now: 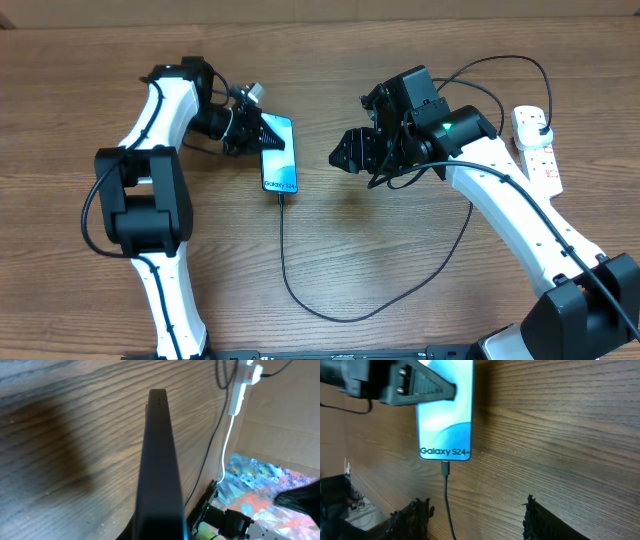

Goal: Plug charger to phone and switch on socket
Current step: 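Lower the phone with the left gripper and lay it flat on the table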

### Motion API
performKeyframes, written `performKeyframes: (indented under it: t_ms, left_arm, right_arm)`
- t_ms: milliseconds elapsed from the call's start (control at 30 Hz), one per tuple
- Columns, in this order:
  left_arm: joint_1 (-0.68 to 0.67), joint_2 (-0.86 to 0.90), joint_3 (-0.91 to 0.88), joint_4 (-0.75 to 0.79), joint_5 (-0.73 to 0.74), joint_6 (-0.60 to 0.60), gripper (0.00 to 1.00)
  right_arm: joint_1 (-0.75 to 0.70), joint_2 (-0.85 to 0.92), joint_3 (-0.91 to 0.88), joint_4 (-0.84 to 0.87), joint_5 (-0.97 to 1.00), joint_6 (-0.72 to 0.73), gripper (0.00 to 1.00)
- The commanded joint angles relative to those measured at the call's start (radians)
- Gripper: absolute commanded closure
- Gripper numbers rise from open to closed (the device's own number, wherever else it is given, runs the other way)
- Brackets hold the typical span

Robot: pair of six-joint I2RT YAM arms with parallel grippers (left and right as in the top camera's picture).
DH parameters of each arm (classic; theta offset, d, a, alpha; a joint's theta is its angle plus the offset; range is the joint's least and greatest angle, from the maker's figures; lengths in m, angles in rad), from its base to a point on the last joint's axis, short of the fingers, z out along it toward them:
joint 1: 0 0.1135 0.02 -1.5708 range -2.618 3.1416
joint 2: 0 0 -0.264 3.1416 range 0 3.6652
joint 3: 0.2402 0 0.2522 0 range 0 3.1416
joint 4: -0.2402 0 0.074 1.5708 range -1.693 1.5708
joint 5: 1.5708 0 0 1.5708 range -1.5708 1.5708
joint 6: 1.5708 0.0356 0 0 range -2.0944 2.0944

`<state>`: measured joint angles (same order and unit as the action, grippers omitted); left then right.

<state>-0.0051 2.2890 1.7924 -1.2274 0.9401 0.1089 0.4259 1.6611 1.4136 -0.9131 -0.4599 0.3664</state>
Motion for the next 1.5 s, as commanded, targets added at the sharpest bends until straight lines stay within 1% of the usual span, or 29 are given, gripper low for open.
performKeyframes:
  t_ms: [0,233,533,800,900,967,1067,1300,1467]
  left_arm:
    - [-0.002,0.047,0.009,-0.006,0.018,0.027,0.96]
    - [-0.002,0.094,0.009,0.002,0.015,0.027,0.96]
    - [-0.003,0.132,0.009,0.017,-0.056,0.025,0.96]
    - [-0.003,0.188,0.009,0.027,-0.057,0.017,0.95]
    - [-0.003,0.193,0.009,0.031,-0.075,0.018,0.87]
    - [-0.003,0.193,0.009,0.032,-0.105,0.017,0.76]
    - [-0.003,0.193,0.009,0.032,-0.147,0.017,0.68]
    - [-0.002,0.193,0.009,0.043,-0.197,0.009,0.56]
    - [-0.002,0.193,0.009,0.055,-0.343,-0.055,0.50]
  right_arm:
    - [-0.001,-0.032,0.013,0.002,0.015,-0.005,0.37]
    - [-0.001,-0.032,0.013,0.002,0.015,-0.005,0.37]
    - [-0.001,-0.032,0.013,-0.003,0.015,-0.004,0.37]
    - [-0.001,-0.032,0.013,-0.013,0.015,-0.005,0.37]
    - [-0.001,-0.032,0.013,-0.013,0.015,-0.005,0.37]
    - [-0.001,-0.032,0.013,-0.013,0.015,-0.005,0.37]
    - [-0.001,-0.032,0.013,-0.013,0.015,-0.005,0.37]
    - [-0.001,-0.032,0.013,-0.013,0.015,-0.005,0.37]
    - [-0.001,-0.032,0.013,-0.016,0.015,-0.005,0.37]
